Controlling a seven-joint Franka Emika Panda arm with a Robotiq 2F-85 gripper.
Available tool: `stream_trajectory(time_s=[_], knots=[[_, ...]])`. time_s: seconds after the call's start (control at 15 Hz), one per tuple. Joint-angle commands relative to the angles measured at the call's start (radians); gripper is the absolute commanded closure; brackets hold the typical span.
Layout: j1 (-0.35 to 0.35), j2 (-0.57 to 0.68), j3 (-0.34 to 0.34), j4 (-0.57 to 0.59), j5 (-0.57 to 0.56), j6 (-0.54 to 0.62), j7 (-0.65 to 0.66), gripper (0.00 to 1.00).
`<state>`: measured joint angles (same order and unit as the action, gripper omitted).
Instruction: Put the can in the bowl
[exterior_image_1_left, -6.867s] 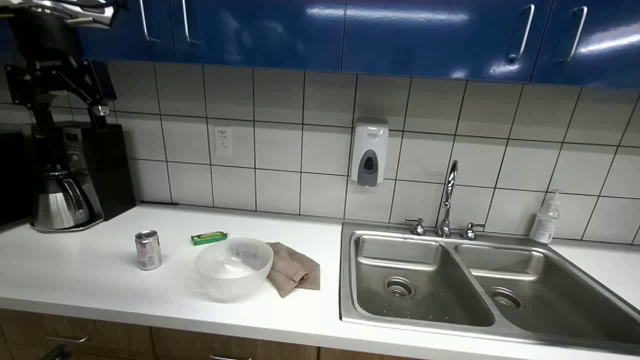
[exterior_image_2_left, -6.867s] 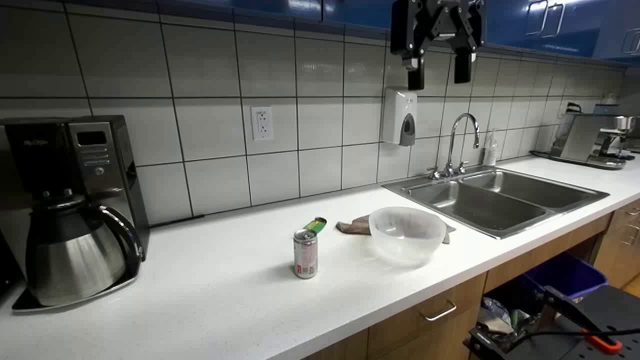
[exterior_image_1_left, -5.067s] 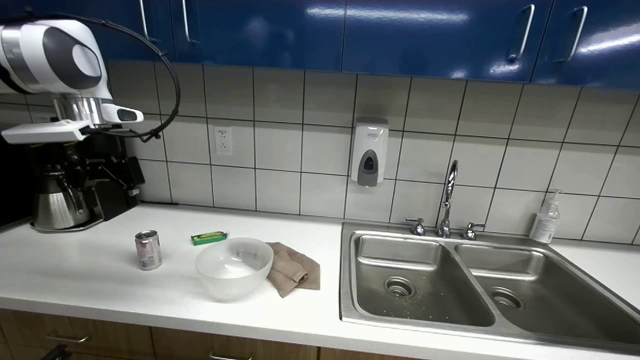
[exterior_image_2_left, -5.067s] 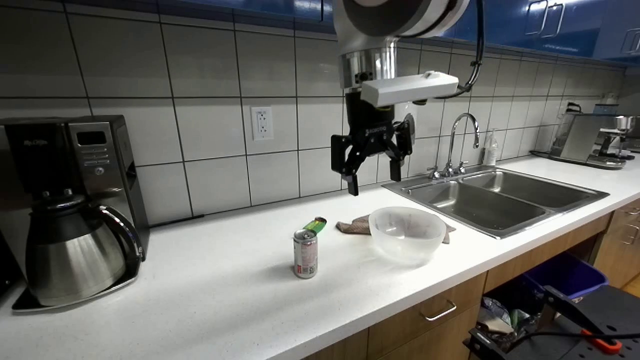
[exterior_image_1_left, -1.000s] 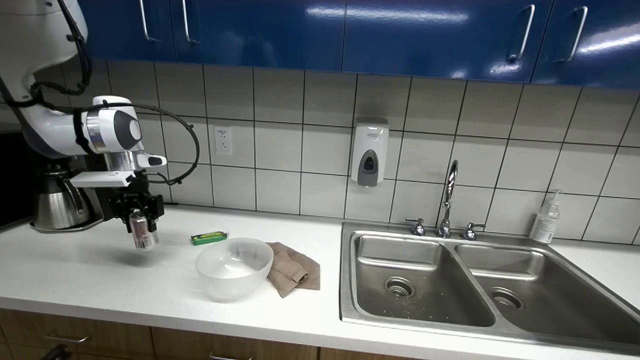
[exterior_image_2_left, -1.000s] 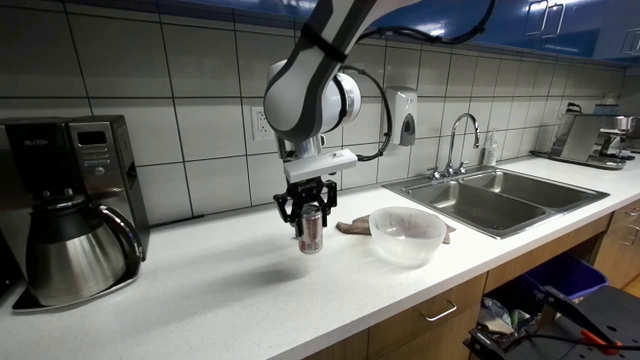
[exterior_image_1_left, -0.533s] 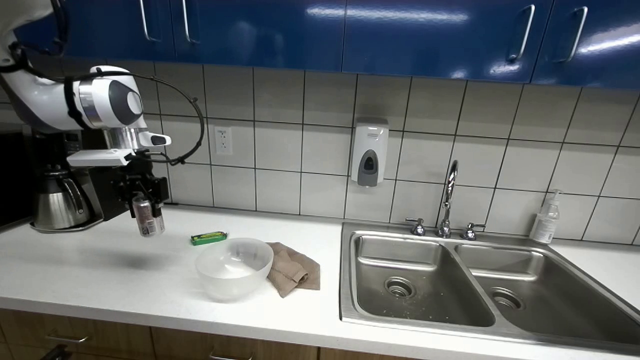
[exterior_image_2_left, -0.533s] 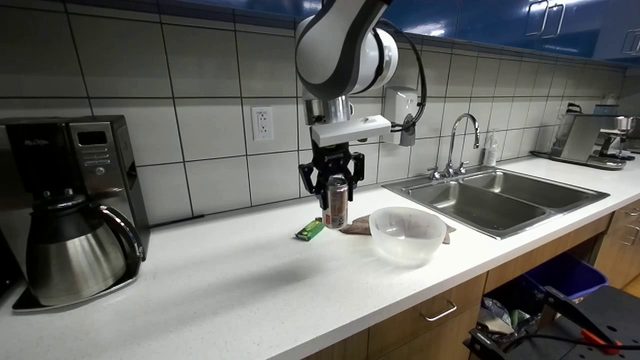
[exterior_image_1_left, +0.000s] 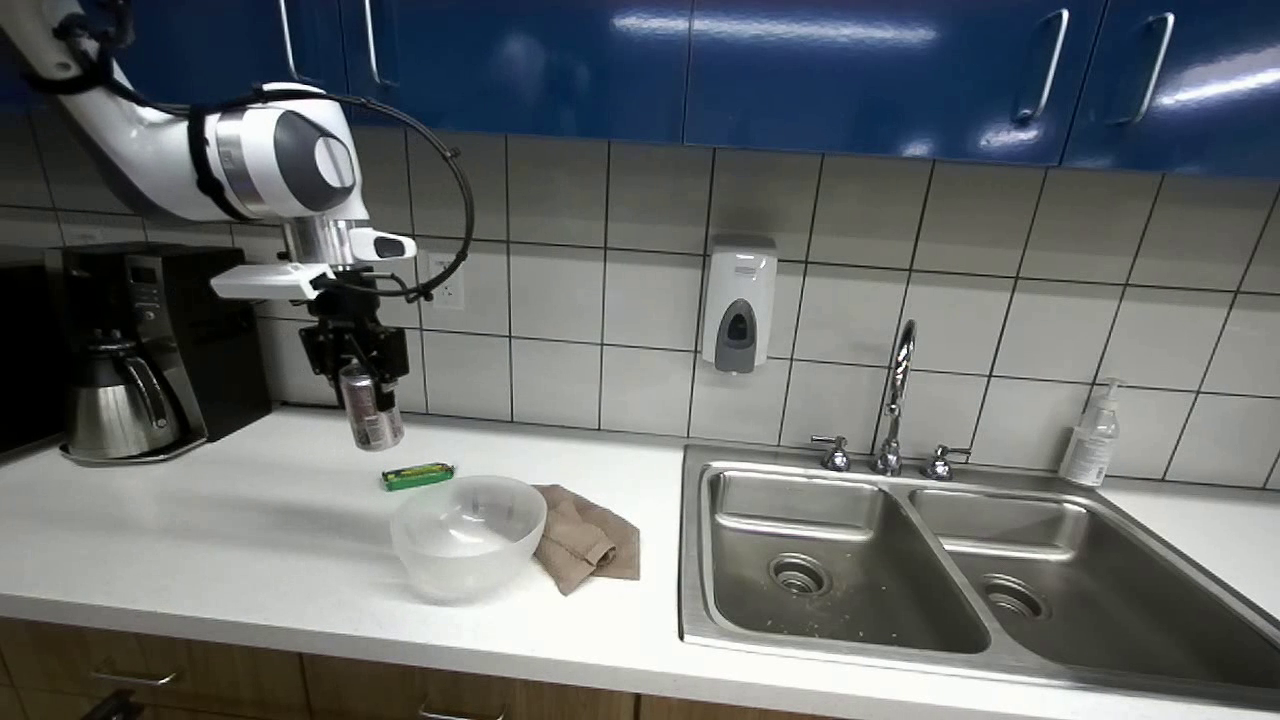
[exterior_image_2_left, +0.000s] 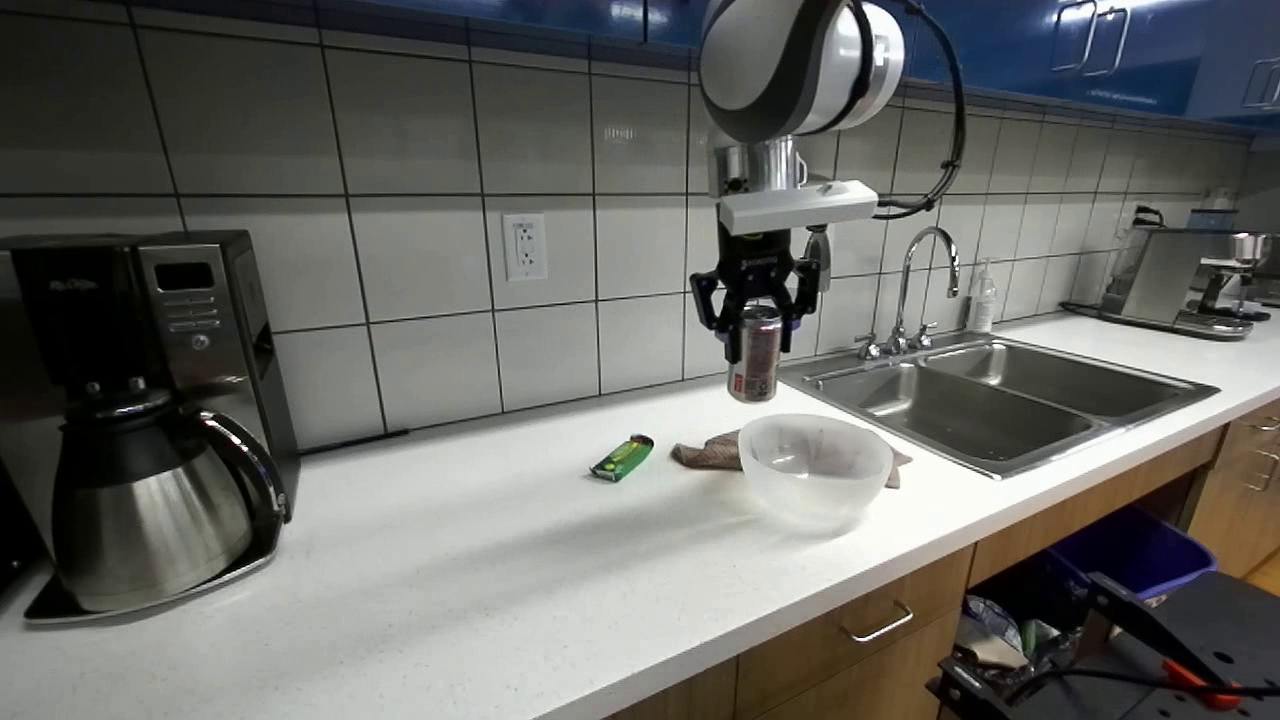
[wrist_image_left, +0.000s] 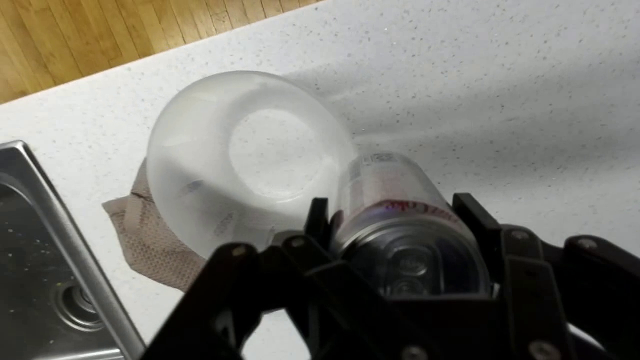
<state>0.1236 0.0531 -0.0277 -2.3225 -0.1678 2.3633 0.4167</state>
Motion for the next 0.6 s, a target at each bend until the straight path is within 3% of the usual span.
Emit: stream_trajectory(time_s=[0.0,0.53], knots=[[-0.074,-0.034,-0.020,-0.021,-0.005,-0.025,-0.016,0.61],[-0.170,0.152,-0.094,0.045,0.002,0.037,-0.067,0.61]])
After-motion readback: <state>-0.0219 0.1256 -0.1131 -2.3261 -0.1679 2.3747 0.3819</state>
